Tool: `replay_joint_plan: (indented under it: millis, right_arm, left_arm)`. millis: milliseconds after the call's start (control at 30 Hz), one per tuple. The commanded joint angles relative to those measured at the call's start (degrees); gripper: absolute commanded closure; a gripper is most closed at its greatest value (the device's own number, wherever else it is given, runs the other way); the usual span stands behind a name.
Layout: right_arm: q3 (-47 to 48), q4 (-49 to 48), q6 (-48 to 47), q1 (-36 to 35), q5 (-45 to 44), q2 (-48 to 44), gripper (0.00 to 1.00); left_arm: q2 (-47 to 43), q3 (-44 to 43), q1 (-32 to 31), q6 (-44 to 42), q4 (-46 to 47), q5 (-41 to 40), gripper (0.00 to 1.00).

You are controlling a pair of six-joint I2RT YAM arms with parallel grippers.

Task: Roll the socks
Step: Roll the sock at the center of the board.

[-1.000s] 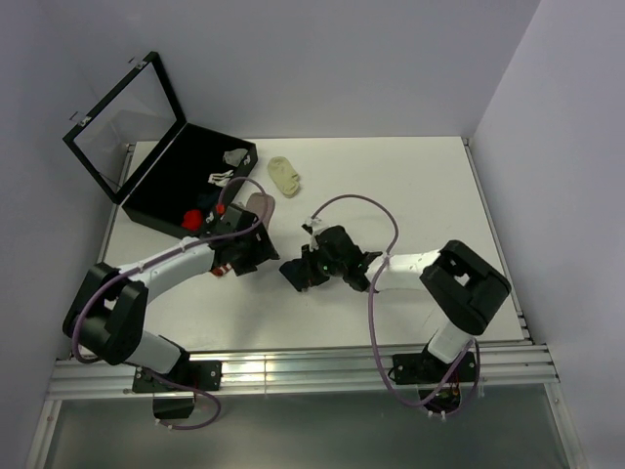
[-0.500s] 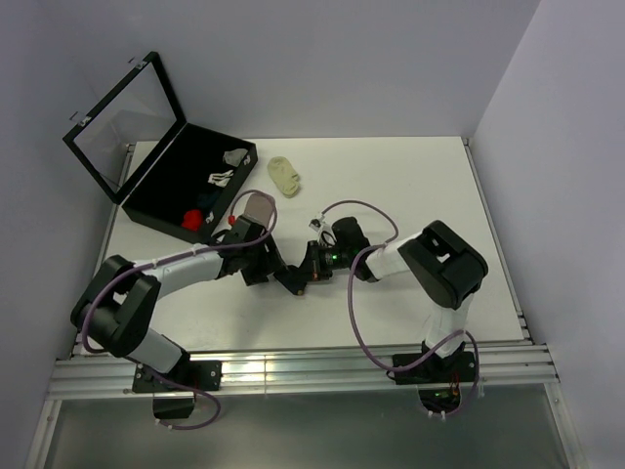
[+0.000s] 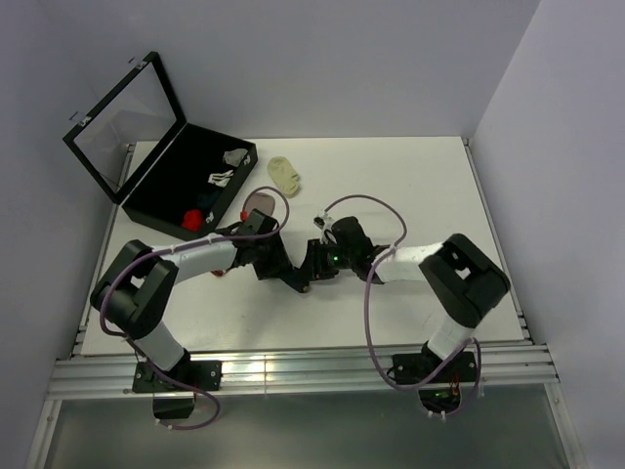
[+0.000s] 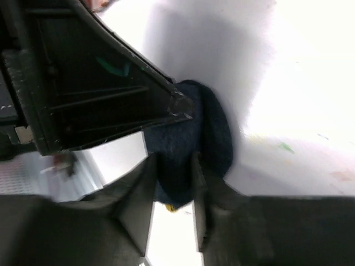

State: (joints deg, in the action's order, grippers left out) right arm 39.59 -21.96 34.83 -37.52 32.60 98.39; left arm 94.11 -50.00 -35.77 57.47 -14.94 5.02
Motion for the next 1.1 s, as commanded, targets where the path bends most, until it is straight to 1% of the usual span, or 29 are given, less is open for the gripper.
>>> replay_joint_plan:
  millis: [0, 67, 100, 133, 233, 367, 600, 633, 700, 733, 767, 867, 900, 933, 1033, 1067]
  right_arm:
    - [0.2, 10.4, -9.8, -2.6, -16.4, -7.9, 0.59]
    - [1.5, 14.3, -12.1, -6.0, -22.3, -10.1, 0.56]
    - [2.1, 15.4, -14.2, -7.5, -25.7, -11.5, 0.52]
    - [3.1, 16.5, -15.2, -10.4, -31.5, -12.0, 0.50]
    - [5.1, 19.1, -18.7, -14.7, -39.7, -12.0, 0.47]
    - [7.3, 21.5, -20.9, -21.0, -46.4, -10.1, 0.46]
    - [10.5, 24.3, -22.5, -25.9, -54.3, -3.6, 0.47]
    - [10.5, 24.4, -22.4, -26.0, -54.7, -2.9, 0.49]
    - [10.0, 24.0, -21.6, -26.0, -54.7, -2.2, 0.61]
    - [9.4, 23.7, -21.5, -26.0, -54.3, -2.1, 0.68]
    - [9.1, 23.3, -21.3, -26.0, -54.0, -2.1, 0.81]
    - [8.3, 22.7, -20.6, -25.7, -51.0, -2.8, 0.96]
    - [8.0, 22.5, -20.3, -25.5, -49.9, -3.0, 0.98]
    - [7.9, 22.4, -20.2, -25.1, -47.6, -3.1, 0.99]
    - [7.3, 22.1, -19.3, -24.0, -42.6, -3.8, 1.00]
    - [7.0, 20.7, -18.9, -23.2, -41.6, -4.0, 1.00]
  left_arm:
    - [2.2, -1.9, -0.5, -3.0, -6.3, -4.0, 0.46]
    - [2.7, -3.3, -0.8, -3.7, -7.4, -4.5, 0.46]
    - [3.4, -3.9, -0.9, -3.9, -8.2, -4.7, 0.46]
    - [3.6, -4.7, -1.1, -4.4, -8.4, -4.8, 0.46]
    - [4.3, -5.5, -1.4, -4.7, -8.9, -4.8, 0.46]
    - [4.8, -6.2, -1.8, -5.1, -9.2, -4.8, 0.46]
    - [4.7, -6.2, -1.9, -5.3, -9.0, -4.8, 0.47]
    - [4.5, -6.0, -2.0, -5.3, -8.9, -4.7, 0.47]
    - [4.0, -5.9, -2.0, -5.4, -8.6, -4.6, 0.46]
    - [3.6, -5.7, -2.0, -5.2, -8.5, -4.7, 0.46]
    - [2.9, -5.6, -1.9, -5.2, -8.4, -4.8, 0.45]
    - [0.4, -4.7, -2.0, -4.9, -7.3, -4.8, 0.39]
    - [-0.5, -4.3, -2.0, -4.7, -6.9, -4.8, 0.35]
    - [-1.4, -3.7, -1.9, -4.5, -6.2, -6.6, 0.33]
    - [-5.5, -2.0, -0.9, -3.3, -4.6, -7.6, 0.28]
    - [-7.7, -1.4, -0.4, -3.0, -4.1, -7.7, 0.27]
